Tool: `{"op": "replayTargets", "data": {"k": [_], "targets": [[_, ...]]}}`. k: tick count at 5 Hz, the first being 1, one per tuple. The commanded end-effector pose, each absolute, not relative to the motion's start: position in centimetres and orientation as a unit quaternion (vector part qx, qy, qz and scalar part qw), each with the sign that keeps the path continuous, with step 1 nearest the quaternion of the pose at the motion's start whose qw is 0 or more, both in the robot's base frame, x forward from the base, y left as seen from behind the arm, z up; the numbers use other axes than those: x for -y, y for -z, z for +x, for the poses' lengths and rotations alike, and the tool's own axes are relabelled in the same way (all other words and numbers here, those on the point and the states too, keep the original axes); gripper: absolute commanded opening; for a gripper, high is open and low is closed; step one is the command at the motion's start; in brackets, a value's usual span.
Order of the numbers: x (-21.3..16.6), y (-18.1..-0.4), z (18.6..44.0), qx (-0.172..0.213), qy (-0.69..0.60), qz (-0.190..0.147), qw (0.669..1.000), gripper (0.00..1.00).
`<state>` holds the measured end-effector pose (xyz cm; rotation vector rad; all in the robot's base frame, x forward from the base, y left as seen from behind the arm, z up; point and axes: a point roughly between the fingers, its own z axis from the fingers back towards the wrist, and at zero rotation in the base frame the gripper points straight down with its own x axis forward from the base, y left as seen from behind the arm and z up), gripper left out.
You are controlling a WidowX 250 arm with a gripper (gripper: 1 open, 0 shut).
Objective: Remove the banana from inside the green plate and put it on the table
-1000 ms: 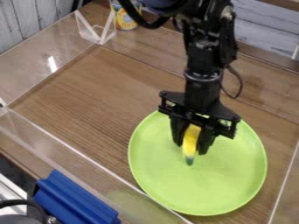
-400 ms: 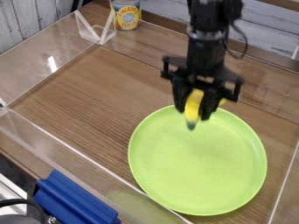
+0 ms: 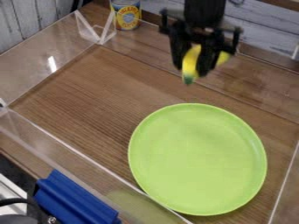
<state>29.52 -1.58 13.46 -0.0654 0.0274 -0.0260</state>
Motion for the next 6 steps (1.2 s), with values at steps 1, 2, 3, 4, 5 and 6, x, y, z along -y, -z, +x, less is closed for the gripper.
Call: {"op": "replayTargets", "data": {"k": [1,2,3,4,5,6], "targets": [[0.8,-13.6,30.1,0.011,0.009,-0.026,1.0,0.0],[0.3,-12.3,30.3,0.014,0.008,-0.019,1.0,0.0],[-0.2,-11.1,30.8,0.017,0.0,-0.014,1.0,0.0],[-0.2,-10.6,31.2,0.025,0.003,-0.011,1.0,0.0],[-0.1,-10.5,31.6,0.031,0.006,-0.011,0.999,0.0],[0.0,-10.5,32.0,0.037,0.01,-0.011,0.999,0.0]]}}
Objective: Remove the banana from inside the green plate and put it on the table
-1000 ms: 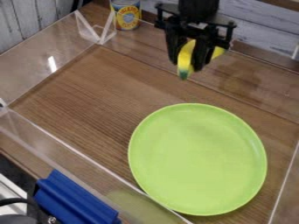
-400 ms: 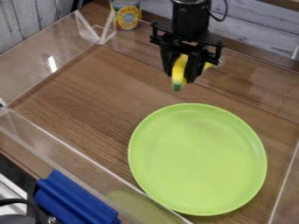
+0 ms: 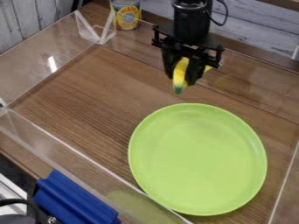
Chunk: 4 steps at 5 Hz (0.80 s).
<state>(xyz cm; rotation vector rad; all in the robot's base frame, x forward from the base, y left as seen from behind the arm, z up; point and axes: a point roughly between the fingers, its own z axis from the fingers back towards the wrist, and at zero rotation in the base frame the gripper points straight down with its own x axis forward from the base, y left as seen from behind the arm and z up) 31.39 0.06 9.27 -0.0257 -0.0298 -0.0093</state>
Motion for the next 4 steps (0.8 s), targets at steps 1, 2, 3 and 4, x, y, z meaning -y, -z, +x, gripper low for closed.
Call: {"op": "replayTargets", "data": {"k": [1,2,3,4], "targets": [[-0.9,-10.5,31.1,0.032,0.011,-0.009,0.999,0.0],[-2.1,-10.7,29.8,0.029,0.013,-0.007,0.999,0.0],[-3.9,-10.6,28.5,0.029,0.009,-0.007,1.0,0.0],[-6.3,-10.2,27.7,0.03,0.0,-0.008,1.0,0.0]]}}
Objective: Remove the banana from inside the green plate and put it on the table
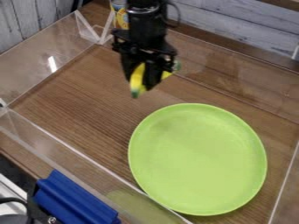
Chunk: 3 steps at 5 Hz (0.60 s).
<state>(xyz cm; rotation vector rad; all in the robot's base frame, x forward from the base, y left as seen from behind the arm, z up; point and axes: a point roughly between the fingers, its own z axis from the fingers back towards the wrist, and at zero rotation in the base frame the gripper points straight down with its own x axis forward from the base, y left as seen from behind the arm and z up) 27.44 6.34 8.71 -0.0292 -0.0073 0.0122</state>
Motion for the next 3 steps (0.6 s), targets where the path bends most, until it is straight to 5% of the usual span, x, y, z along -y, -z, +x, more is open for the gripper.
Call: {"op": "replayTargets", "data": {"k": [1,3], "targets": [[-8.0,-9.6,27.0,0.029,-0.005,-0.008,1.0,0.0],[-9.5,-8.1,26.9,0.021,-0.008,-0.001,1.0,0.0]]}}
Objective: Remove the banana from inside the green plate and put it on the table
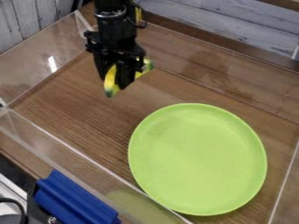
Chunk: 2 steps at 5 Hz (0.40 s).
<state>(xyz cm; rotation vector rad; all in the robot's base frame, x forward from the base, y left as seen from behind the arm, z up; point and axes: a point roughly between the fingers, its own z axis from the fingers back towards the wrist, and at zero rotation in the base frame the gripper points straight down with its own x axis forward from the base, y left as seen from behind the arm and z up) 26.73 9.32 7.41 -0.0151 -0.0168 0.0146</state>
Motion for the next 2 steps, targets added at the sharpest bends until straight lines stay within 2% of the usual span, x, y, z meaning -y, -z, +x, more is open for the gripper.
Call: {"op": "replayTargets", "data": {"k": [1,2], "targets": [[-10.32,-7.36,26.77,0.017,-0.009,0.002,1.0,0.0],[-10.71,-6.62,26.55,0.014,-0.01,0.003,1.0,0.0]]}}
